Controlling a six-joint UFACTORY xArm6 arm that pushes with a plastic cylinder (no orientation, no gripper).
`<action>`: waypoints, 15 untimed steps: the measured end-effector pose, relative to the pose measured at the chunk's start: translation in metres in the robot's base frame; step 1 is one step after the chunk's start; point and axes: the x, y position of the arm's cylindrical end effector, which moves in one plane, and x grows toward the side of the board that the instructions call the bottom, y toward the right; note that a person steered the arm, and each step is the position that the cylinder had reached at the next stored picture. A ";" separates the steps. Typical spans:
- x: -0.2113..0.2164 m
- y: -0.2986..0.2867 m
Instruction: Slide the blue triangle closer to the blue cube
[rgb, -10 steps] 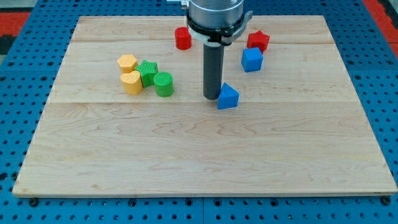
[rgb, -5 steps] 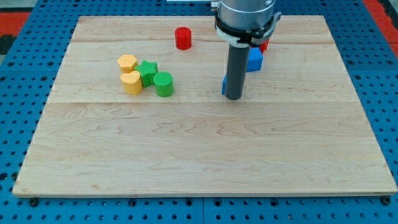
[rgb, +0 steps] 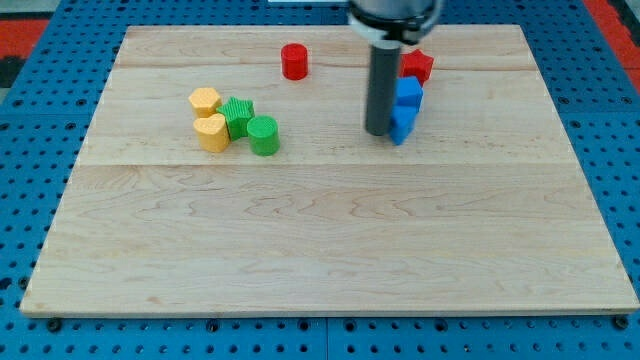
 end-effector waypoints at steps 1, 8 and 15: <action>0.000 0.020; -0.007 0.050; -0.004 -0.088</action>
